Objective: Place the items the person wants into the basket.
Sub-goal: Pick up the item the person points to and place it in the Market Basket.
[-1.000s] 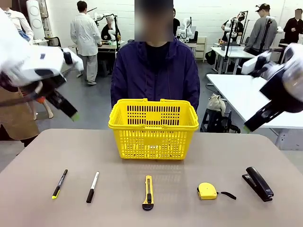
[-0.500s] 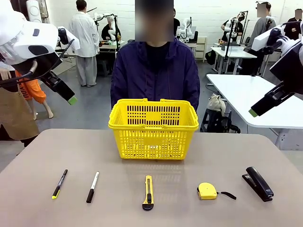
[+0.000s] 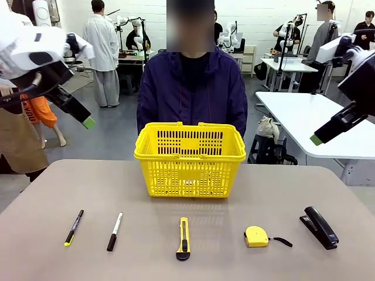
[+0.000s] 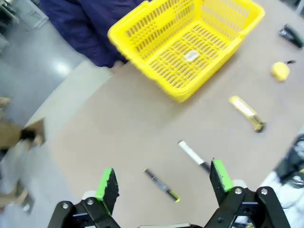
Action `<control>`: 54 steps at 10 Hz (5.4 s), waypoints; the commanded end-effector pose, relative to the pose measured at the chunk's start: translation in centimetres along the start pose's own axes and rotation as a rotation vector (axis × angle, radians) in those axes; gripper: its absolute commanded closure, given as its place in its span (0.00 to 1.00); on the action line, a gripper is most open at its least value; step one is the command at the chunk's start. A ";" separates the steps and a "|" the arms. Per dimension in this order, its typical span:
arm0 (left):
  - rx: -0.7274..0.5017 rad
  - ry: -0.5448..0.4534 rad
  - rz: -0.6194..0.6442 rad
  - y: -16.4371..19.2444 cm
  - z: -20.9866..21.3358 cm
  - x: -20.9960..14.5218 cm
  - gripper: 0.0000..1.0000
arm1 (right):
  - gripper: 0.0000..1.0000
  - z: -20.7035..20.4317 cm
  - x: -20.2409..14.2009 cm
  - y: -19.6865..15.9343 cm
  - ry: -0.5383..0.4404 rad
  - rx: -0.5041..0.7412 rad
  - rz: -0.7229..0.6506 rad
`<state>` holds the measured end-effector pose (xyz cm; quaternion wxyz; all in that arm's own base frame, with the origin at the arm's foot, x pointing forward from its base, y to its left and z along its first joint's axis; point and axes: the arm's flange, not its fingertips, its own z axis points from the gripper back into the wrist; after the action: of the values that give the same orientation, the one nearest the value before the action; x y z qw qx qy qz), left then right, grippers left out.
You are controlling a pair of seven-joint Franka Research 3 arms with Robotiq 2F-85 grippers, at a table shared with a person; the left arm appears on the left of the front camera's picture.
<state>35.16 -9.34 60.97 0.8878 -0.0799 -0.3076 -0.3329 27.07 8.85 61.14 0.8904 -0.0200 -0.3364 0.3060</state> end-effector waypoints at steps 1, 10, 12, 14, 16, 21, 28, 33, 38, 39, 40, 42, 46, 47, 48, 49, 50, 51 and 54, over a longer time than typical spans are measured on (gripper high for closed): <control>-0.361 -0.059 0.083 6.1 1.9 -2.3 0.00 | 0.00 -1.3 -3.8 -5.3 -0.132 0.284 -0.017; -0.409 -0.143 0.189 18.5 10.9 -17.4 0.00 | 0.00 2.9 -21.6 -16.9 -0.378 0.393 -0.355; -0.387 -0.107 0.200 18.5 11.5 -18.8 0.00 | 0.00 5.0 -23.0 -16.3 -0.386 0.418 -0.295; -0.366 -0.119 0.234 18.1 11.9 -19.1 0.00 | 0.00 5.6 -23.3 -16.1 -0.407 0.421 -0.278; -0.378 -0.120 0.233 18.7 12.1 -18.9 0.00 | 0.00 6.4 -22.9 -16.9 -0.382 0.406 -0.299; -0.378 -0.120 0.233 18.7 12.1 -18.9 0.00 | 0.00 6.4 -22.9 -16.9 -0.382 0.406 -0.299; -0.378 -0.120 0.233 18.7 12.1 -18.9 0.00 | 0.00 6.4 -22.9 -16.9 -0.382 0.406 -0.299; -0.378 -0.120 0.233 18.7 12.1 -18.9 0.00 | 0.00 6.4 -22.9 -16.9 -0.382 0.406 -0.299; -0.378 -0.120 0.233 18.7 12.1 -18.9 0.00 | 0.00 3.7 -19.3 -14.6 -0.217 0.454 -0.279; -0.378 -0.120 0.233 18.7 12.1 -18.9 0.00 | 0.00 1.3 -15.6 -12.4 -0.075 0.487 -0.283; -0.378 -0.120 0.233 18.7 12.1 -18.9 0.00 | 0.00 -0.6 -12.9 -10.5 0.011 0.504 -0.279; -0.378 -0.120 0.233 18.7 12.1 -18.9 0.00 | 0.00 -4.2 -8.0 -5.7 0.169 0.500 -0.350; -0.378 -0.120 0.233 18.7 12.1 -18.9 0.00 | 0.00 -13.4 -2.7 5.0 0.440 0.127 -0.442; -0.378 -0.120 0.233 18.7 12.1 -18.9 0.00 | 0.00 -15.3 -2.3 7.1 0.490 0.062 -0.424; -0.378 -0.120 0.233 18.7 12.1 -18.9 0.00 | 0.00 -17.2 -1.9 8.9 0.522 0.020 -0.411; -0.378 -0.120 0.233 18.7 12.1 -18.9 0.00 | 0.00 -18.2 -1.6 9.6 0.533 -0.002 -0.428; -0.378 -0.120 0.233 18.7 12.1 -18.9 0.00 | 0.00 -18.8 -1.4 9.8 0.533 0.000 -0.456; -0.378 -0.120 0.233 18.7 12.1 -18.9 0.00 | 0.00 -18.8 -1.3 9.4 0.533 0.036 -0.478; -0.378 -0.120 0.233 18.7 12.1 -18.9 0.00 | 0.00 -18.2 -1.7 10.2 0.530 0.016 -0.413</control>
<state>30.17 19.33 60.40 0.8730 -0.2960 -0.2771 -0.2710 31.92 19.34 43.38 0.9913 -0.0160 -0.0825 0.1011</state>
